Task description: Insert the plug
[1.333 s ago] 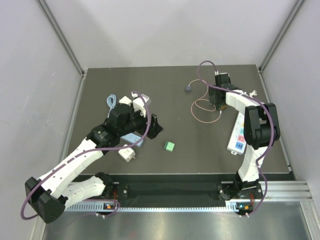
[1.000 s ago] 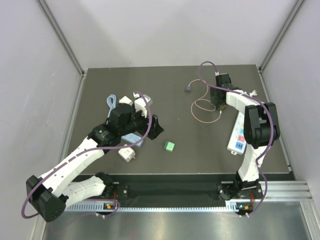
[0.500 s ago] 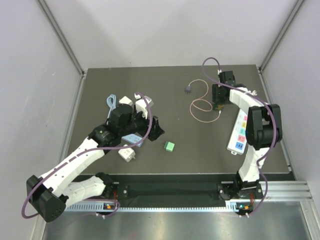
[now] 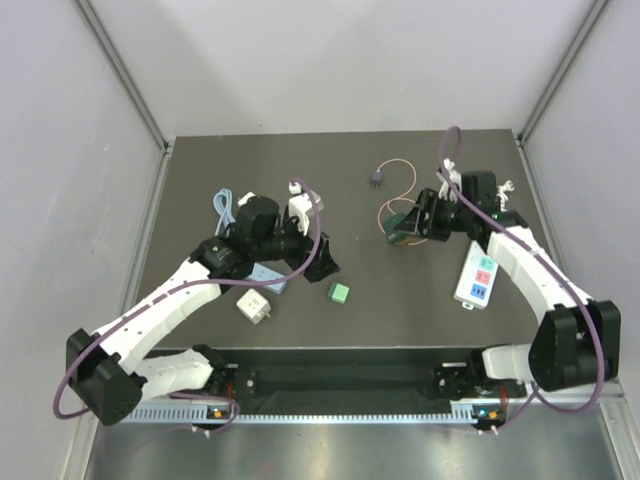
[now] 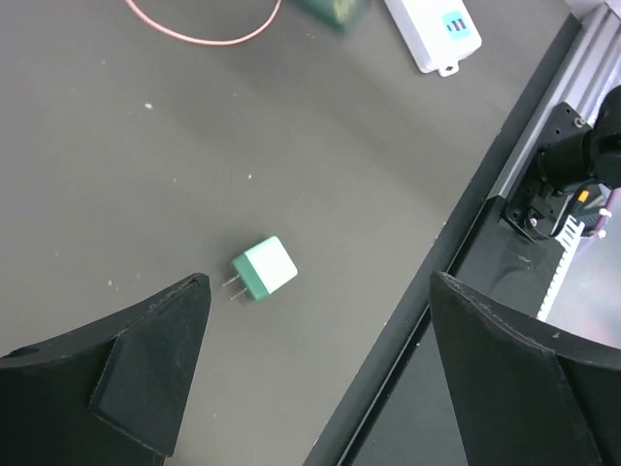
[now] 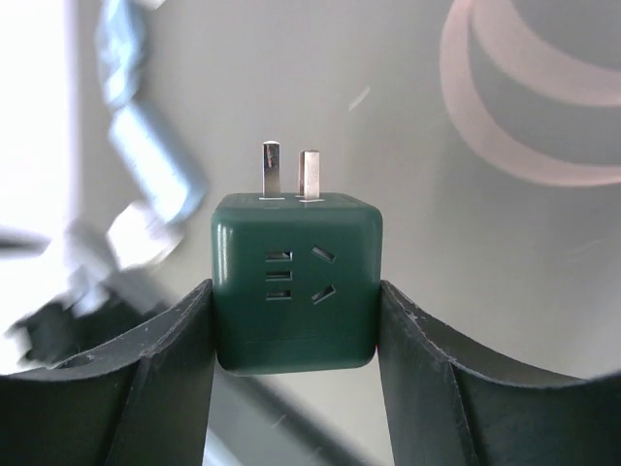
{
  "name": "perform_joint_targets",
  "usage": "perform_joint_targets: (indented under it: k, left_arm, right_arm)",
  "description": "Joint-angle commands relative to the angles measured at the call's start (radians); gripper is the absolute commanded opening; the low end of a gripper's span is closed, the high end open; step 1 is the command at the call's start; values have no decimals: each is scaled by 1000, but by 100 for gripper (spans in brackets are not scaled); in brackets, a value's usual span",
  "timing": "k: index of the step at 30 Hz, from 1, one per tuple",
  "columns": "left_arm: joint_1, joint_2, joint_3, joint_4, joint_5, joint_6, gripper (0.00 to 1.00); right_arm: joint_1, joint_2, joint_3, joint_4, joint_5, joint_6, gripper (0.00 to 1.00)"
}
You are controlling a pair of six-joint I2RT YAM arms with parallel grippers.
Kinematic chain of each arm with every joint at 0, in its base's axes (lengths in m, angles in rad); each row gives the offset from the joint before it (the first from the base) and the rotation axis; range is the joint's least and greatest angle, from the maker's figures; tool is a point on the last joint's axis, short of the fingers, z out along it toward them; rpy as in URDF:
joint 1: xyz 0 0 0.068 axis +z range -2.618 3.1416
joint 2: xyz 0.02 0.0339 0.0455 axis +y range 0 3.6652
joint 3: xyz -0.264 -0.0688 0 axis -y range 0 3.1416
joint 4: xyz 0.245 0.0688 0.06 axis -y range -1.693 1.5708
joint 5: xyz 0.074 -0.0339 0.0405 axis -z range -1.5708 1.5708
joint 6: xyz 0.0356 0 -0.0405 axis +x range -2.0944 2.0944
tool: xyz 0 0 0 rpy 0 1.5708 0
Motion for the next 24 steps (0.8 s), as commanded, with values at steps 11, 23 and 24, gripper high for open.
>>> perform_joint_targets:
  k: [11,23,24]
  left_arm:
    - [-104,148,159,86,44,190,98]
    - [-234,261,264,71,-11,239,98]
    - [-249,272,268,71,-41,244,98]
  right_arm:
    - [82,-270,-215,238,-439,309,20]
    - [102,-296,-238,267,-485,358,18]
    - [103,-300,-241,280,-482,363,18]
